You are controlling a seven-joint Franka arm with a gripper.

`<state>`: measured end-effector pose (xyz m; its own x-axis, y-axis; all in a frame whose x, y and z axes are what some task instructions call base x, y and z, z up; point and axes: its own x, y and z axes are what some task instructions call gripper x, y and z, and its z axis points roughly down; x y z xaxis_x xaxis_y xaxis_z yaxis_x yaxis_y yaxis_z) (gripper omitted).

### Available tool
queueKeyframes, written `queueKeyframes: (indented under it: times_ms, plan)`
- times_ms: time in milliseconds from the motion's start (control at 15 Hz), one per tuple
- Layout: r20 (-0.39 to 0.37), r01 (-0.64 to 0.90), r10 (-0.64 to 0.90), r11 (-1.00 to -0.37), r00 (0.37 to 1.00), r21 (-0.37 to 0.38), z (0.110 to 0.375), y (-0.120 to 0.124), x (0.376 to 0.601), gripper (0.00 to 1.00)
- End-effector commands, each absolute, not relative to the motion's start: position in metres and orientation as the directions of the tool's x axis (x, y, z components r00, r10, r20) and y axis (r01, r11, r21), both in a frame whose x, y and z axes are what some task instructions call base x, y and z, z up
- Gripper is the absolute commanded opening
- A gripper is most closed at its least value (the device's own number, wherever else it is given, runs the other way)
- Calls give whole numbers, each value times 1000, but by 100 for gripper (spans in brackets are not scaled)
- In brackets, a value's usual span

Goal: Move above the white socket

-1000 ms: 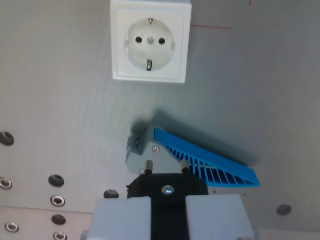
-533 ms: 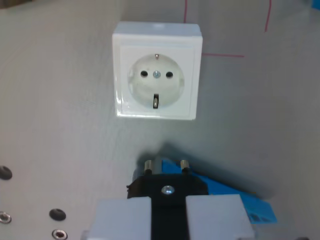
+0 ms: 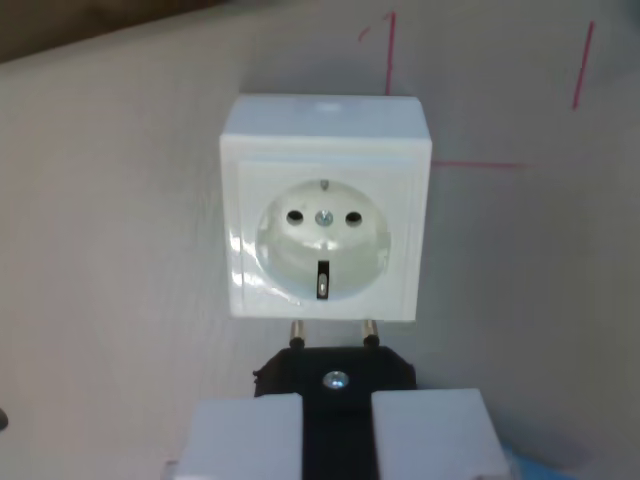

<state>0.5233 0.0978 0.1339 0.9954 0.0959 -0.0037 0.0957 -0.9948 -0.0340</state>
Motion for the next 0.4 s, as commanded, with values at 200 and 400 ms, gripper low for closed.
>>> queueKeyframes:
  times_ms: [200, 400]
  plan:
    - [-8, 60, 59, -995, 998, 74, 118, 105, 534, 0]
    - [-5, 62, 62, -995, 998, 78, 114, 106, 535, 0]
